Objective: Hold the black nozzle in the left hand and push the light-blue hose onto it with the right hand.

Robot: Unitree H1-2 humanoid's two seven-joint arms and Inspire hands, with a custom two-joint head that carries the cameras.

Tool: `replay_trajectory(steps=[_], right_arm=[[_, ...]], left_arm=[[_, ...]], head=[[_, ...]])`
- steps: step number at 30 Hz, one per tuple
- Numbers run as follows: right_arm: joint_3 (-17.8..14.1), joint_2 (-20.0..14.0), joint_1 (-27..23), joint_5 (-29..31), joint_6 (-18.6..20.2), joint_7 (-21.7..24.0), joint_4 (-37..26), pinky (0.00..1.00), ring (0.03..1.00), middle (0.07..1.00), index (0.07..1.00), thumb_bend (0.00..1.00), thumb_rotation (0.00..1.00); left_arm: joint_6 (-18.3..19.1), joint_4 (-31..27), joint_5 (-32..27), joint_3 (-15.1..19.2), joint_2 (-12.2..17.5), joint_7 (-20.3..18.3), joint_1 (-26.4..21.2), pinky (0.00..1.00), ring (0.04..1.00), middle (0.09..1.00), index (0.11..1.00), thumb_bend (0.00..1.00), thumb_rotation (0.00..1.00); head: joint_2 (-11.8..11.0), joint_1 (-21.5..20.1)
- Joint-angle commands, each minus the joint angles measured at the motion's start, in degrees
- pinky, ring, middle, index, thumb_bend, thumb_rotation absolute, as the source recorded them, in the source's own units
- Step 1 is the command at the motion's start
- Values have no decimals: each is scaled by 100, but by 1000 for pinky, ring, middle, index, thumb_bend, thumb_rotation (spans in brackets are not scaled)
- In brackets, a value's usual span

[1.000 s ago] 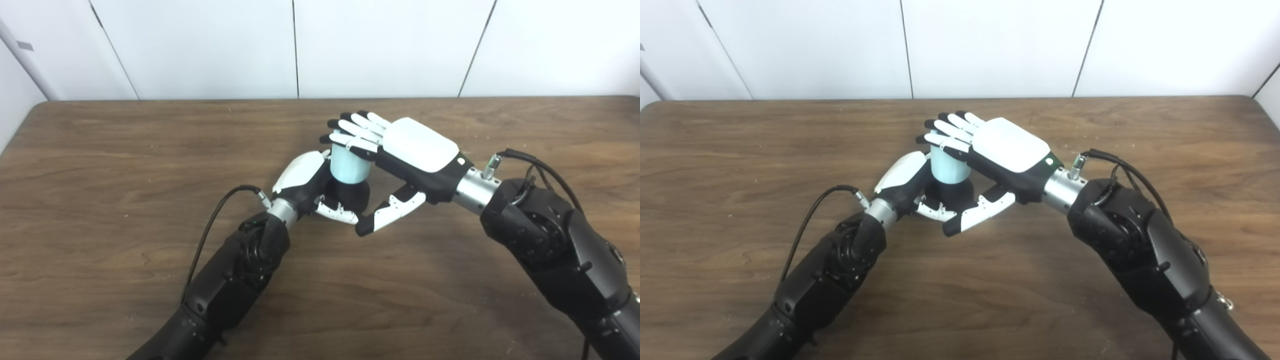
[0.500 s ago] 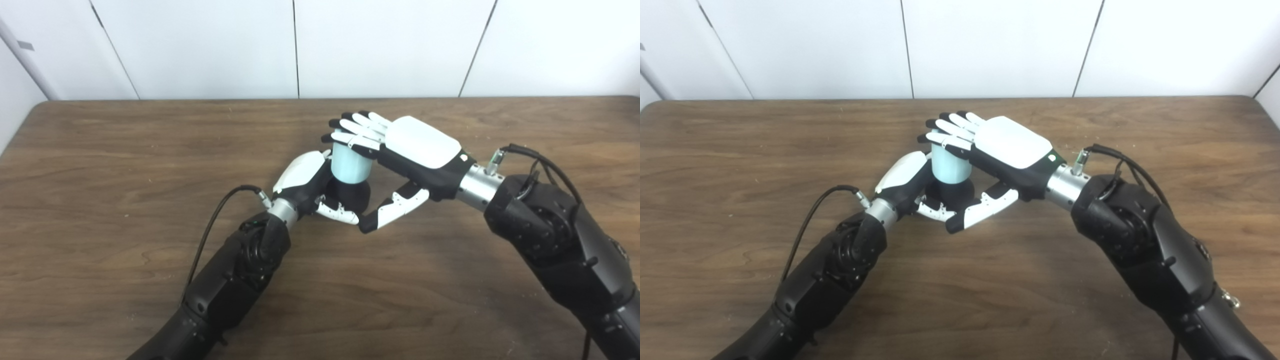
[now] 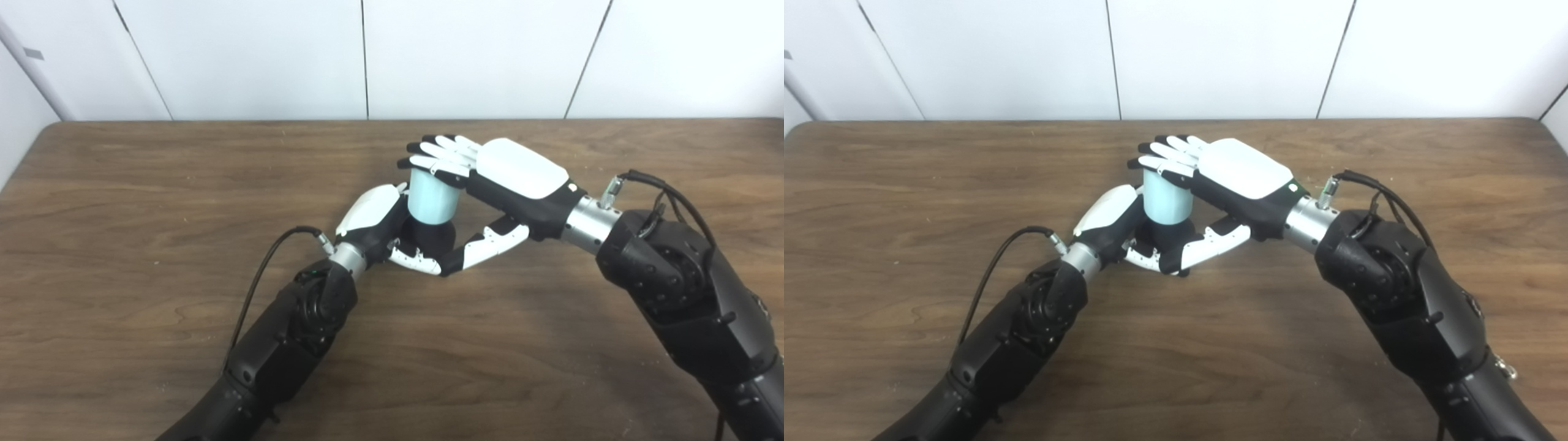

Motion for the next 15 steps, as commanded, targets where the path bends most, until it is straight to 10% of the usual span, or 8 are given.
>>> replay_trajectory(steps=[1, 15], right_arm=[[-196, -24, -187, 5, 48, -50, -138, 1000, 1000, 987, 943, 631, 1000], [-369, 67, -327, -16, 91, -90, -151, 1000, 1000, 992, 945, 621, 1000]], left_arm=[[719, 648, 121, -307, 254, -801, 585, 1000, 1000, 868, 481, 521, 43], [701, 658, 133, -328, 269, -801, 584, 1000, 1000, 868, 480, 521, 43]], head=[[8, 2], [-9, 4]])
